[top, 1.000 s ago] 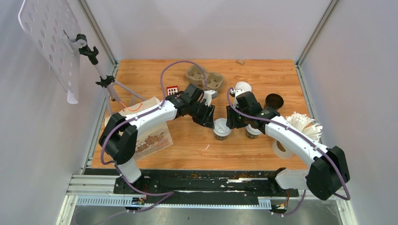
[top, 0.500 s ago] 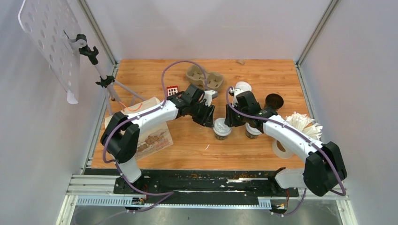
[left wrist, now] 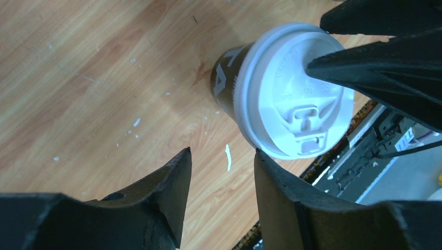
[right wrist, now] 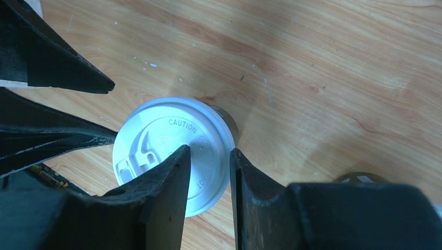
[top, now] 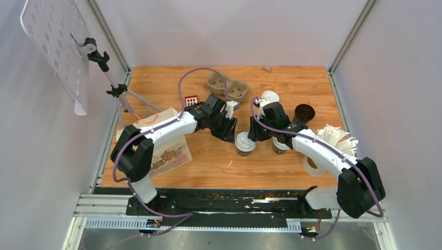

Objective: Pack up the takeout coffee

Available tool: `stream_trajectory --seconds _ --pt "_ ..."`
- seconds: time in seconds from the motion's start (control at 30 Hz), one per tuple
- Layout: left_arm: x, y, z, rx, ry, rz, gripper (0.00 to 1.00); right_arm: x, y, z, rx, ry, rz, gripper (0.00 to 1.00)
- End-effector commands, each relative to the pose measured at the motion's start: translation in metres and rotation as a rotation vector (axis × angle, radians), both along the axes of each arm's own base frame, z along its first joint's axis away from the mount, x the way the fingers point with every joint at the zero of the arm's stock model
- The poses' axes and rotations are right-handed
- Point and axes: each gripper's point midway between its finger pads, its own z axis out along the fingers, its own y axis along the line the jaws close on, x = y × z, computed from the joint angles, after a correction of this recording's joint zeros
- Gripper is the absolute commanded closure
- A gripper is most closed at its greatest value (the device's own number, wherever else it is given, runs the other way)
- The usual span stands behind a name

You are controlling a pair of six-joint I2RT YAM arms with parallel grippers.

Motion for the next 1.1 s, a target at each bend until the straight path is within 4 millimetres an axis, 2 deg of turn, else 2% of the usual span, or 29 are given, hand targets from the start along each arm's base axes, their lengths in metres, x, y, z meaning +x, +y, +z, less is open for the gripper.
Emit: stream_trajectory --seconds 0.0,0.13,0.37,0.57,0.8,1.07 --pt "-0.005 0.0 0.055 -0.103 -0.065 0.017 0.41 -0.016 0.006 -0.009 0.029 0.037 0.074 0.66" --pt "0.0 0.002 0.069 -0.102 -0.106 0.024 0.35 -0.016 0.013 -0.001 0.058 0.013 0.123 0.65" --pt "-0.002 -0.01 0.053 -0.144 -0.054 0.015 0.35 -0.019 0.024 -0.003 0.087 0.05 0.162 0.66" --pt "-0.008 -0.013 0.037 -0.163 0.002 0.033 0.38 -0.021 0.016 -0.004 0.066 0.038 0.143 0.67" --pt "-0.015 -0.006 0.02 -0.144 0.042 0.072 0.35 -0.027 0.012 -0.013 0.067 0.066 0.117 0.67" --pt "-0.029 -0.015 0.014 -0.26 0.12 0.1 0.36 -0.03 0.008 -0.017 0.057 0.076 0.093 0.69"
